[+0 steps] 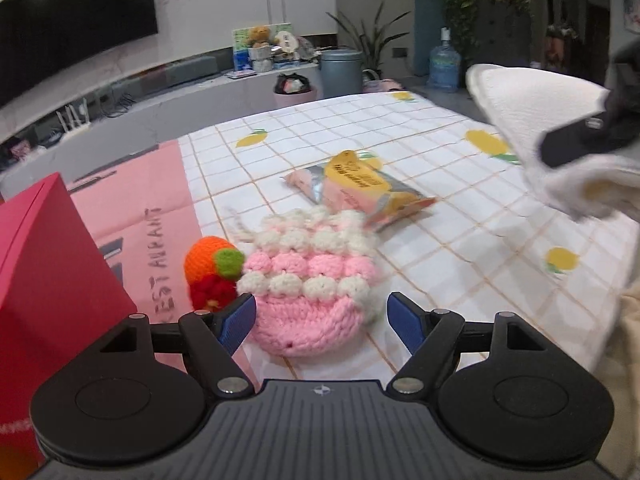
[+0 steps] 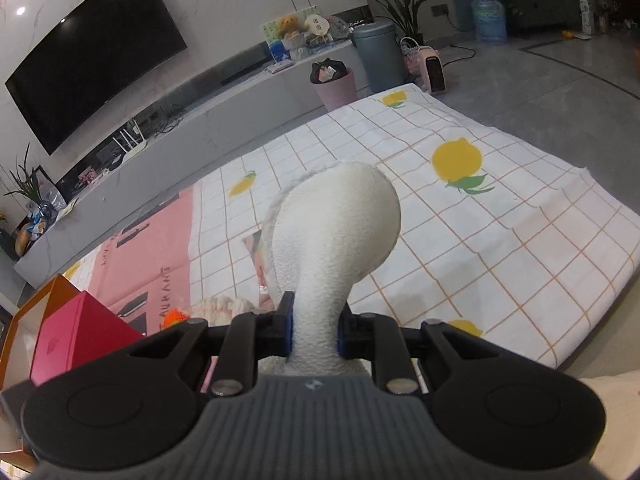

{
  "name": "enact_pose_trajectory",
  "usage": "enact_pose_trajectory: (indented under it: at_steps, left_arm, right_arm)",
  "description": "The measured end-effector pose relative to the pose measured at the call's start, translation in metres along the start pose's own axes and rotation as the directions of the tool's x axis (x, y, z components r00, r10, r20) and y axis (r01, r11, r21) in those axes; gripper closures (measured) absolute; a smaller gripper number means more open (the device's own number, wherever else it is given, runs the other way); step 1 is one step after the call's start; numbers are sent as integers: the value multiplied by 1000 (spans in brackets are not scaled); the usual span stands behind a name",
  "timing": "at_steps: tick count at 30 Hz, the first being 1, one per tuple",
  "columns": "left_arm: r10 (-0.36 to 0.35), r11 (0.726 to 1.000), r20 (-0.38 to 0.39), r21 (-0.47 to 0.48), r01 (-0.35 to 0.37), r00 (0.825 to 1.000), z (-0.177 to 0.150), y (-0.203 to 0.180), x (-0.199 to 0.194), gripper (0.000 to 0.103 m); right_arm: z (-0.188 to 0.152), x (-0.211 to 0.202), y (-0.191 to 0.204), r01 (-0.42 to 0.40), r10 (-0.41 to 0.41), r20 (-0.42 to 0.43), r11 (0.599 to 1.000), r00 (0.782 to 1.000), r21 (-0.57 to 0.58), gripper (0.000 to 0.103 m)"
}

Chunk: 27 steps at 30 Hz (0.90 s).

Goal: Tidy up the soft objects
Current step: 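Grasp the pink knitted pad with the left tool while the right tool holds the towel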

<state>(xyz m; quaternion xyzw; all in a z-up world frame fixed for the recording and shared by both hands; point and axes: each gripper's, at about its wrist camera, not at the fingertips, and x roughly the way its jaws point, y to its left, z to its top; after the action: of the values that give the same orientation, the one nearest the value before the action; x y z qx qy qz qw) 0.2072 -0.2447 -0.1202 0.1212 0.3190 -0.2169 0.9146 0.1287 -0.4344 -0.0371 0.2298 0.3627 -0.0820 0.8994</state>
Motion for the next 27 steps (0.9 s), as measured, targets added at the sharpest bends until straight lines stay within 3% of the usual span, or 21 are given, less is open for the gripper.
enact_pose_trajectory:
  at_steps: [6, 8, 9, 10, 16, 22, 27]
  left_arm:
    - [40, 998, 7, -40, -39, 999, 9, 1, 19, 14]
    - [22, 998, 21, -52, -21, 1000, 9, 2, 18, 24]
    - [19, 999, 36, -51, -17, 999, 7, 2, 16, 37]
    - [-1, 999, 42, -46, 3, 999, 6, 1, 13, 62]
    - [15, 1000, 38, -1, -15, 999, -9, -8, -7, 72]
    - [-4, 1000, 20, -4, 4, 1000, -23, -9, -39, 74]
    - [3, 1000, 9, -18, -3, 1000, -26, -7, -58, 74]
  right_arm:
    - [3, 5, -4, -18, 18, -9, 1000, 1000, 12, 85]
    - [0, 6, -3, -21, 21, -21, 1000, 1000, 2, 85]
    - [-1, 7, -2, -19, 19, -28, 1000, 999, -2, 85]
    - [-2, 9, -2, -16, 16, -34, 1000, 999, -6, 85]
    - [-4, 10, 0, -15, 13, -48, 1000, 999, -27, 85]
    - [-7, 5, 2, -17, 15, -37, 999, 999, -45, 85]
    - [-14, 9, 11, -54, 48, -76, 995, 996, -85, 85]
